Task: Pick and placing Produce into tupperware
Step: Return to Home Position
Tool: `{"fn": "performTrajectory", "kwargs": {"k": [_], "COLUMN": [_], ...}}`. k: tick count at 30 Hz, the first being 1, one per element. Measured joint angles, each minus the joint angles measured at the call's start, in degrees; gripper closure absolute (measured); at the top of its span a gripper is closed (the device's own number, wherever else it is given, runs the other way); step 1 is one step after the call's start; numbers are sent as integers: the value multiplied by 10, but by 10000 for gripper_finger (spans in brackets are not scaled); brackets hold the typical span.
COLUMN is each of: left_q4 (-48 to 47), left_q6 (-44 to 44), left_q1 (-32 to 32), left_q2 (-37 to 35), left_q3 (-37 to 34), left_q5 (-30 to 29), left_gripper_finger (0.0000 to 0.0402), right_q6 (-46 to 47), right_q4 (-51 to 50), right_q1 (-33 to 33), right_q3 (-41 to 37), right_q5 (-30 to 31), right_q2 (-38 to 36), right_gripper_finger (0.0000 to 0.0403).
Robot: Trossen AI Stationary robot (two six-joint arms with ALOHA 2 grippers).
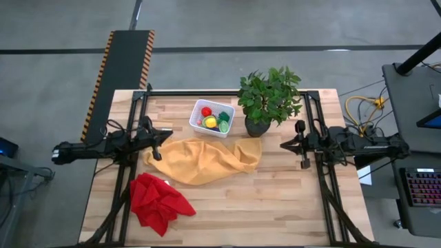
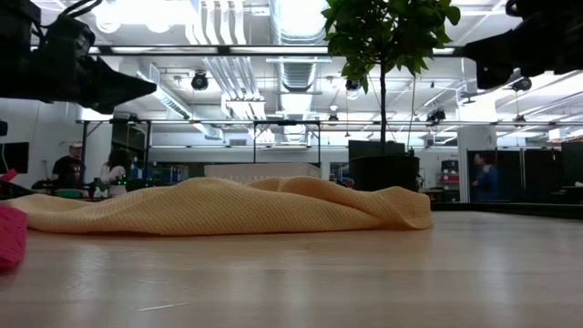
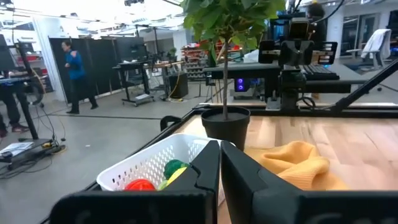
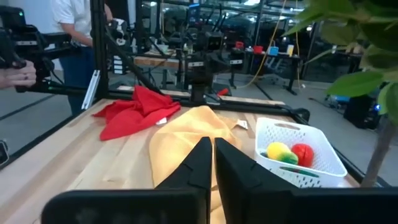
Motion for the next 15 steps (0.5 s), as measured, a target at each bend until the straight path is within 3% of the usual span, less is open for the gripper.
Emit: {"fn": "performTrajectory", "kwargs": {"k": [15], "left_q4": [-4], "left_q6": [-1], "left_q1": [0], "left_q2": [13], "left_q3": [-1], "left_q5": [27], "left_gripper_finger": [401], "right_q6": [27], "right_q4": [-30], "right_q1": [0], "right_q3": [-48], "right_q5": [2], "right_q2": [-93], "right_gripper_finger": [394]}}
